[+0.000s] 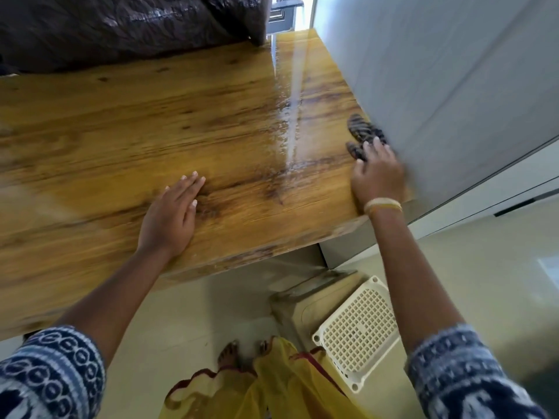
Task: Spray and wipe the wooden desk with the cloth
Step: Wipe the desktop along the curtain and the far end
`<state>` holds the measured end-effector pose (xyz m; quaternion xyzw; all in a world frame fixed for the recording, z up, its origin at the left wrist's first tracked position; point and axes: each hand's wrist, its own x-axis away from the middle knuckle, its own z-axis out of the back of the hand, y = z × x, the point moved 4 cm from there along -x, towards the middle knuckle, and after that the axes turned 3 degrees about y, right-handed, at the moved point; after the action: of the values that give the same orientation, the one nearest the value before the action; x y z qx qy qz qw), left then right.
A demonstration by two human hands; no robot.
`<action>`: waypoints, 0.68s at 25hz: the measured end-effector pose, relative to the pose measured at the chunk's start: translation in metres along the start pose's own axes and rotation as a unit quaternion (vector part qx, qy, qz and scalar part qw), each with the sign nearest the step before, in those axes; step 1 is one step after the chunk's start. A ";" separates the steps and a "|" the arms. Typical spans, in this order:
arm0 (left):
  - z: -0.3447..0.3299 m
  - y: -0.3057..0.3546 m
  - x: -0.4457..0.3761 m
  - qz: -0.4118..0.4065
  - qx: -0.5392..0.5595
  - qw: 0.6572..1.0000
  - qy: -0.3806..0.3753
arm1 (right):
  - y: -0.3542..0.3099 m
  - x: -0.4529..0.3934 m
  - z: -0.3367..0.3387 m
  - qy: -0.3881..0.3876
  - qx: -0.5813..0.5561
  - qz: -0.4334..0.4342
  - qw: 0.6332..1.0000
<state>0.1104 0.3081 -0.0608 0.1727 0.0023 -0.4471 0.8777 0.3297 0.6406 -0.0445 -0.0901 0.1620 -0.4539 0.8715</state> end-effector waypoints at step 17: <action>-0.002 0.002 -0.001 0.012 -0.008 1.000 -0.003 | -0.171 0.172 -0.026 -0.015 -0.117 0.181 0.976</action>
<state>0.1116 0.3111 -0.0619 0.1641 0.0017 -0.4372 0.8843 0.2820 0.4019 -0.0512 -0.1676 0.2144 -0.2653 0.9250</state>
